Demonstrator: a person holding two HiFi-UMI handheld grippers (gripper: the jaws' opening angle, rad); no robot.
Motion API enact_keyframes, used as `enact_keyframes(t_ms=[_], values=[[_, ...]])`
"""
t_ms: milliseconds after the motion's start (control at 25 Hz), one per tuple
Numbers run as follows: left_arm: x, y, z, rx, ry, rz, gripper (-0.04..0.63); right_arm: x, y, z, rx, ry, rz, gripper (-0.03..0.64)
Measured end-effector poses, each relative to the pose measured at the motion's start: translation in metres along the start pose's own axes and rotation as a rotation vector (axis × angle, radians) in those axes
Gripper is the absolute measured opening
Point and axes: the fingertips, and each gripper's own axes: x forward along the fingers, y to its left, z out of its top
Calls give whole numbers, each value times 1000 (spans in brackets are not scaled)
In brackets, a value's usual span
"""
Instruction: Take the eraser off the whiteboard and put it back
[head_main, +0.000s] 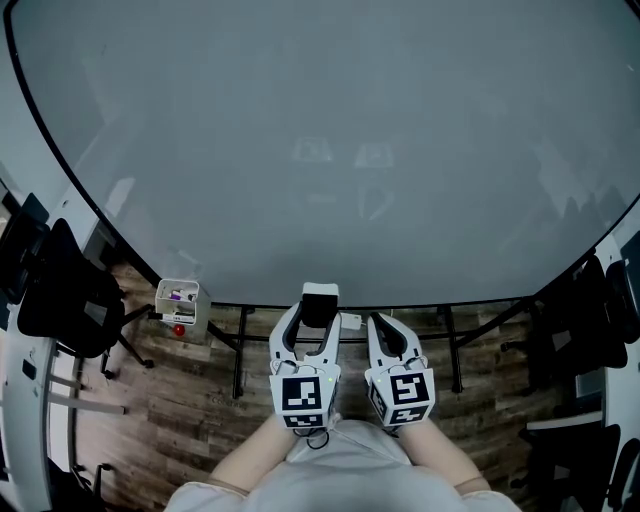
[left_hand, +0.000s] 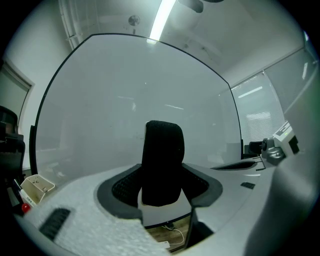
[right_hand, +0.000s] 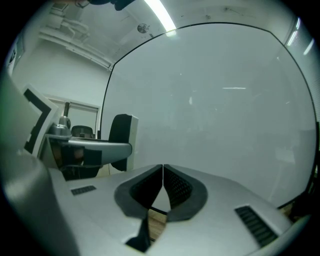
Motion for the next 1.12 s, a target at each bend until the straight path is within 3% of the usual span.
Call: enact_keyframes(t_ms=[400, 1120], values=[[7, 9, 2, -16, 3, 11, 244, 4, 0, 1, 12, -14, -6, 28], [56, 37, 70, -9, -82, 14, 244, 34, -4, 11, -19, -6, 6, 28]])
